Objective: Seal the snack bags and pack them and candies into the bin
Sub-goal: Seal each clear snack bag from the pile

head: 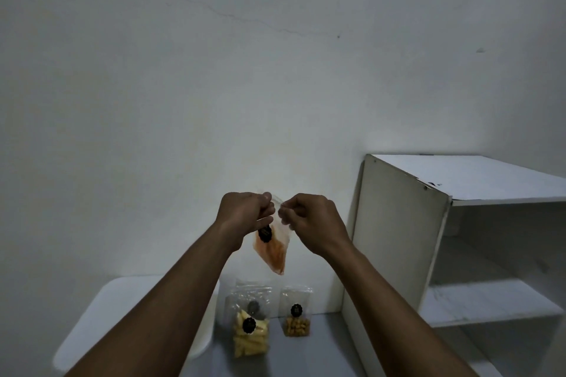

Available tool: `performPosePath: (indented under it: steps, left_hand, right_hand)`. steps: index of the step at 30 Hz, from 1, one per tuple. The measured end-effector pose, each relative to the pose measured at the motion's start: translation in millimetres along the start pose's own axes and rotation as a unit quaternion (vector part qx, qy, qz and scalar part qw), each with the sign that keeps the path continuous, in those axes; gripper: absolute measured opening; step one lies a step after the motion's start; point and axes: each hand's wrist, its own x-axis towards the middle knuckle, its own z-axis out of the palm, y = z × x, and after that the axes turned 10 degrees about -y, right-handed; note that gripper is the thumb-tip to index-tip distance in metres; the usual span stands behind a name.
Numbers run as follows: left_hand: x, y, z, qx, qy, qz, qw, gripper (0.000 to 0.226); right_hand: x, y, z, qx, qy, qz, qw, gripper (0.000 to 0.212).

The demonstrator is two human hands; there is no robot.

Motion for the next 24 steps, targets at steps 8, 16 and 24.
performPosePath:
  steps: [8, 16, 24]
  left_hand:
    - [3.6, 0.3, -3.6, 0.152, -0.086, 0.025, 0.984, 0.013]
    - [2.1, -6.0, -11.6, 0.174, -0.122, 0.027, 0.977, 0.014]
    - [3.2, -6.8, -15.1, 0.161, -0.113, -0.001, 0.980, 0.015]
  right_hand:
    - [1.9, -10.1, -11.1, 0.225, -0.070, 0.084, 0.968, 0.020]
    - [3.3, -10.9, -14.1, 0.211, -0.129, 0.099, 0.964, 0.016]
    - [1.3, -6.0, -11.7, 0.267, -0.142, 0.109, 0.947, 0.015]
